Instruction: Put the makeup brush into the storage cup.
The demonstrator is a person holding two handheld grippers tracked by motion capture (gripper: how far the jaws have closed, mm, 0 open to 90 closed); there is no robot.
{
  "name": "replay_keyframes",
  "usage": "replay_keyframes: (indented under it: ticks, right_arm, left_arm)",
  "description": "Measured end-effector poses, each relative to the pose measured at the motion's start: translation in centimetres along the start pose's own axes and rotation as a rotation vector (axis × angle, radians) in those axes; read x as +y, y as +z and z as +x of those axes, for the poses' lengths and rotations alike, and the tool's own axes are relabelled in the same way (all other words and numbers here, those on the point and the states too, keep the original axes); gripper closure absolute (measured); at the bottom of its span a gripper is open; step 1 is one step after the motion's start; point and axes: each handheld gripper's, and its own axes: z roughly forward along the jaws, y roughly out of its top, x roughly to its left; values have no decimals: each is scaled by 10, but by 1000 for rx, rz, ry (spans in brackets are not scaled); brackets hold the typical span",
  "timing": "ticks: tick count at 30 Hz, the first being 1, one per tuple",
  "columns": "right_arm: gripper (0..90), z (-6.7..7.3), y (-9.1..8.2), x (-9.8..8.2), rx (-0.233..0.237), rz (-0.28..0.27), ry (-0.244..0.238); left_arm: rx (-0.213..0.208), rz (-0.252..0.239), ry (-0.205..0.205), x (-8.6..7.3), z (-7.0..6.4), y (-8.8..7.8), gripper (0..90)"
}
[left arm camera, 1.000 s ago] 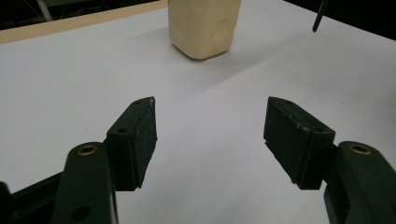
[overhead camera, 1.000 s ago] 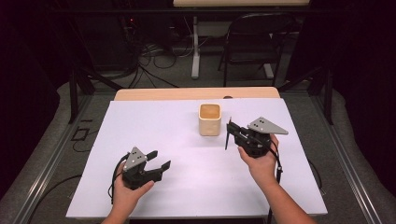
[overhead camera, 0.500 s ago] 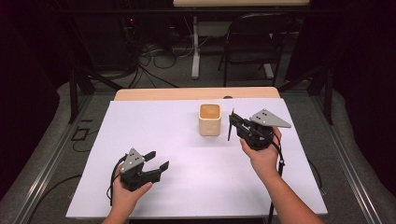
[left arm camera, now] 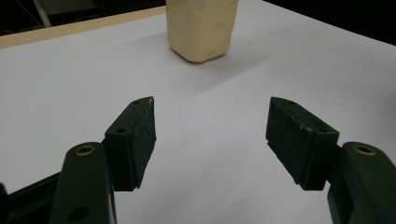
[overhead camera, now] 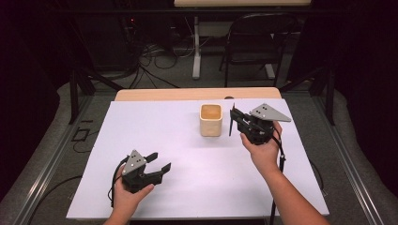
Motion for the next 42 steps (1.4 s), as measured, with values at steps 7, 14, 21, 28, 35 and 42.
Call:
replay_keyframes:
  ticks: [7, 14, 21, 28, 35, 42]
  right_arm:
    - [840, 0, 6, 10, 4, -7, -4]
    - [840, 1, 12, 20, -2, -14, -14]
    - [840, 0, 15, 28, 1, -23, -15]
    - [840, 0, 19, 32, -2, -24, -15]
    - [840, -1, 24, 35, -7, -22, -16]
    - [840, -2, 33, 40, -13, -24, -6]
  left_arm:
    - [-4, -3, -7, 0, 1, 0, 334]
    - [-6, -3, -11, -1, 1, 0, 334]
    - [-8, 3, -11, -1, 1, 0, 334]
    - [-9, 3, -13, -1, 2, 0, 334]
    - [-10, 4, -12, -1, 2, 0, 334]
    - [-10, 3, -14, -1, 3, 0, 334]
